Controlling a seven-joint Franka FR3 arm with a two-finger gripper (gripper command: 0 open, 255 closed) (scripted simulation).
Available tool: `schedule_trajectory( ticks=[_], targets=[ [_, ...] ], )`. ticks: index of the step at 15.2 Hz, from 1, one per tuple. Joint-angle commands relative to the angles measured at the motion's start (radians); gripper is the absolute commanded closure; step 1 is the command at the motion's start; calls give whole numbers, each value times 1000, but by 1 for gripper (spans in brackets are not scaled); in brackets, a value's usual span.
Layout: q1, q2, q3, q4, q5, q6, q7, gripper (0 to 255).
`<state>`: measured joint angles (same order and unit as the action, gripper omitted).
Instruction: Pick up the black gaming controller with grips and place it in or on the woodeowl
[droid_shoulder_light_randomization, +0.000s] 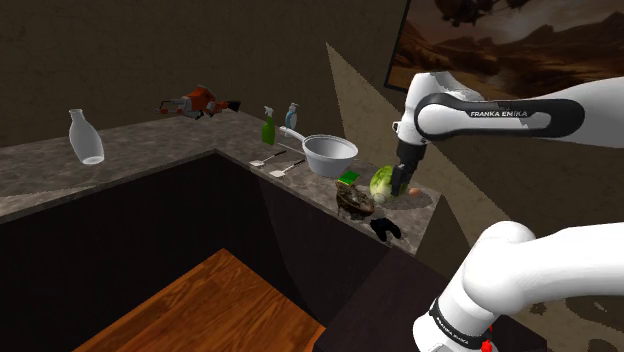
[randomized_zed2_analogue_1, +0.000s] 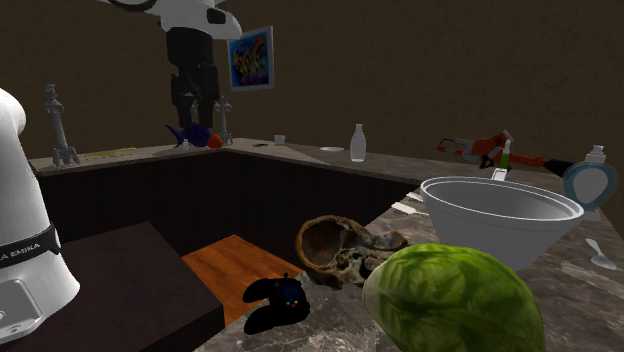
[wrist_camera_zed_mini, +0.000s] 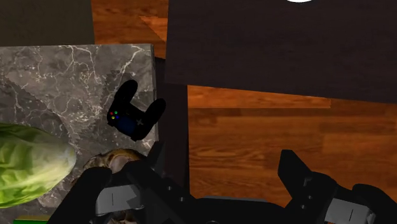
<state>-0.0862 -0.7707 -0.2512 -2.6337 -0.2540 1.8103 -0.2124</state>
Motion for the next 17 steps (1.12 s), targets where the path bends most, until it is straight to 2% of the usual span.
schedule_trajectory(
  ticks=[1,7,11,14,17],
  targets=[
    [-16,33,-47,-32,-28,80,-32,0],
    [-44,190,-193,-70,-86,311,-132,0],
    [-37,337,-297,-62,-86,473,-214,0],
    [-11,468,-380,-40,-43,594,-299,0],
    [37,617,-465,-4,69,709,-426,0]
  ],
)
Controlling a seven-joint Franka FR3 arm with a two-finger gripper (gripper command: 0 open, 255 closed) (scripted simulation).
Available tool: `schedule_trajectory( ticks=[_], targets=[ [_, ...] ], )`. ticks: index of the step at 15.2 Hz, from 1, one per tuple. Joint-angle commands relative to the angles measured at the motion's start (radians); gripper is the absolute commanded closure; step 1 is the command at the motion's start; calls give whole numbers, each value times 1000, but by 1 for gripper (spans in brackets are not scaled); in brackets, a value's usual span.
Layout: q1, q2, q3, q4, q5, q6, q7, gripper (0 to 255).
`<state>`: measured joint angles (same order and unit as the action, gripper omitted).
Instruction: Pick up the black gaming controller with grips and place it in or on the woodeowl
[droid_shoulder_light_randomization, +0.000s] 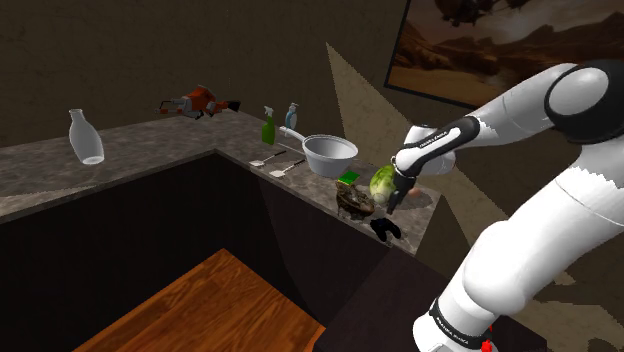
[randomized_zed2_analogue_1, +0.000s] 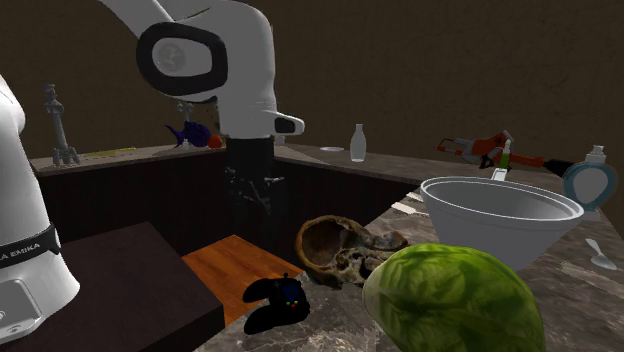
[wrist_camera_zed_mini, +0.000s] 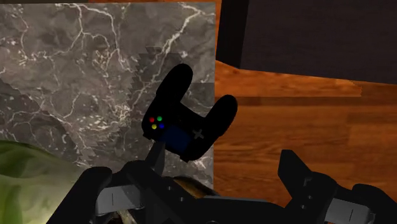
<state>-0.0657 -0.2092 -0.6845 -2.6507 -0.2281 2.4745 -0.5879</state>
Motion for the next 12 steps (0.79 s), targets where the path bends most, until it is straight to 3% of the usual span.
schedule_trajectory(
  ticks=[1,4,12],
  targets=[
    [35,111,-57,28,105,79,-109,0],
    [58,292,-81,87,371,155,-339,0],
    [-19,439,35,103,601,242,-506,0]
  ],
)
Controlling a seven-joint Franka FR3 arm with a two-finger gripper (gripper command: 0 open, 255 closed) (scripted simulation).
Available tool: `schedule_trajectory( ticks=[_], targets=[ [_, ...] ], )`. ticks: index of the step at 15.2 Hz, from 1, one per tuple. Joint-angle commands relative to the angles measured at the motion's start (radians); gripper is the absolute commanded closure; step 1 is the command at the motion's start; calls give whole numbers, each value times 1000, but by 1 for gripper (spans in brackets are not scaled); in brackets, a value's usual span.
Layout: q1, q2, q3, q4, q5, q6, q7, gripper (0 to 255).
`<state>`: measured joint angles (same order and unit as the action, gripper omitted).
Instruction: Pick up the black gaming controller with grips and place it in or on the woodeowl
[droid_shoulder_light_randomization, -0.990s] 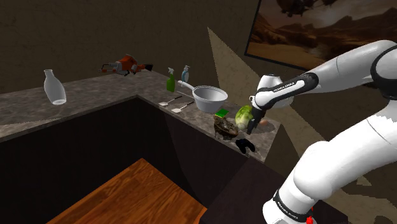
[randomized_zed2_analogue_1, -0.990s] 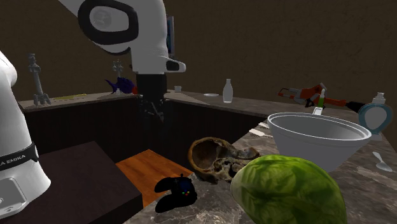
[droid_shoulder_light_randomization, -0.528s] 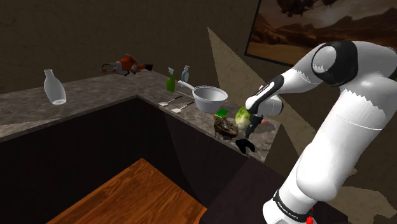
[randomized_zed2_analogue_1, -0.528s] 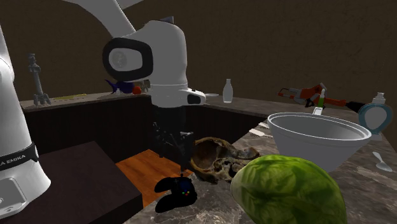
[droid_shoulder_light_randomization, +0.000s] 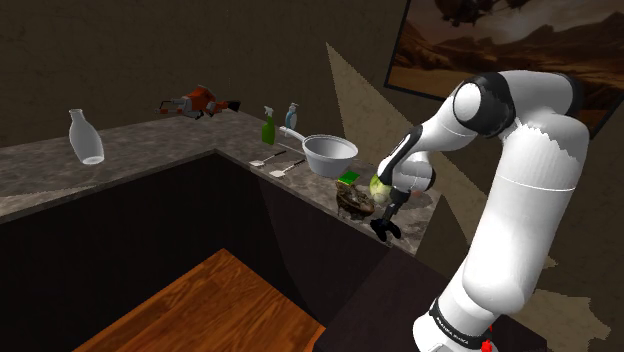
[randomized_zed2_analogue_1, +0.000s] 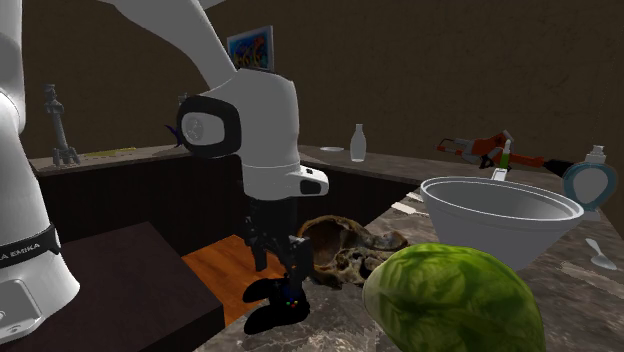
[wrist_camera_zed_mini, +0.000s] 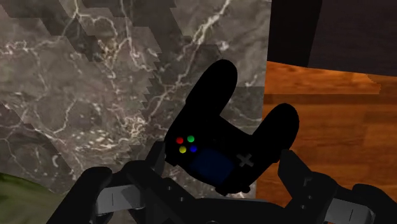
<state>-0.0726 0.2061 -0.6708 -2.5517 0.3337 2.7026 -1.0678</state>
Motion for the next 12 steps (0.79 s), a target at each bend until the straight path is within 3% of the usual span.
schedule_trajectory(
  ticks=[1,8,9,12],
  targets=[
    [-14,24,23,4,39,14,-26,0],
    [-14,24,23,4,38,14,-25,0],
    [-14,24,23,4,38,14,-25,255],
    [-14,24,23,4,38,14,-25,255]
  ],
)
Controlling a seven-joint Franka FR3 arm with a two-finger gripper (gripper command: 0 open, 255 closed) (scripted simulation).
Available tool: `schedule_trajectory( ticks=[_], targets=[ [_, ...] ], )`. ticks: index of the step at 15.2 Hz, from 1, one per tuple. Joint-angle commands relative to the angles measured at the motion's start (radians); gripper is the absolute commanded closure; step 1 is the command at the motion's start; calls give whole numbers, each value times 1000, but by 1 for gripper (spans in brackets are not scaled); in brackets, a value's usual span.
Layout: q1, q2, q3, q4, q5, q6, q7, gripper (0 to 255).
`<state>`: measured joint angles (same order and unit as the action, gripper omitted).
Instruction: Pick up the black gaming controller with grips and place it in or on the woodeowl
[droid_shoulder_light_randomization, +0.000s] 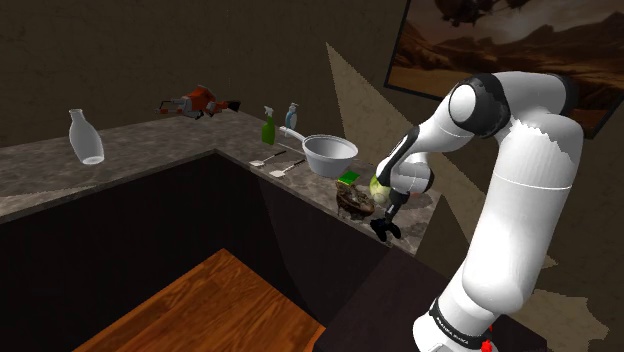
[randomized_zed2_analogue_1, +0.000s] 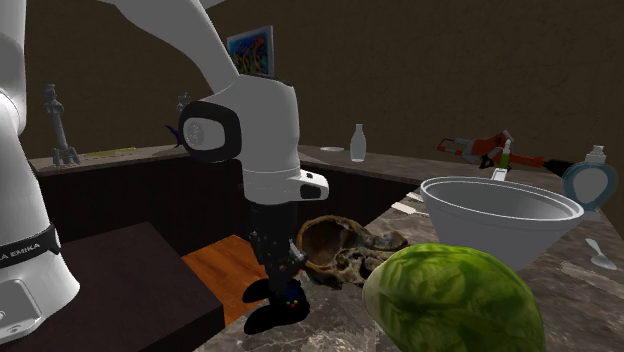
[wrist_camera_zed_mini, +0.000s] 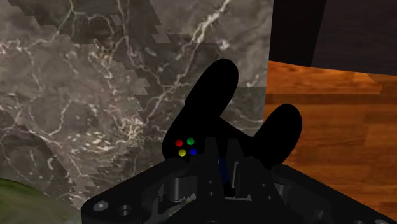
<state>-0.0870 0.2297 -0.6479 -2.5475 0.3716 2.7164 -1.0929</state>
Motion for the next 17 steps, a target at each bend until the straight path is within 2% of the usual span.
schedule_trajectory(
  ticks=[1,6,12,17],
  targets=[
    [0,0,0,0,0,0,0,255],
    [0,0,0,0,0,0,0,255],
    [62,-108,-92,-11,-169,-66,122,255],
    [81,-202,-132,-10,-310,-131,224,255]
  ],
)
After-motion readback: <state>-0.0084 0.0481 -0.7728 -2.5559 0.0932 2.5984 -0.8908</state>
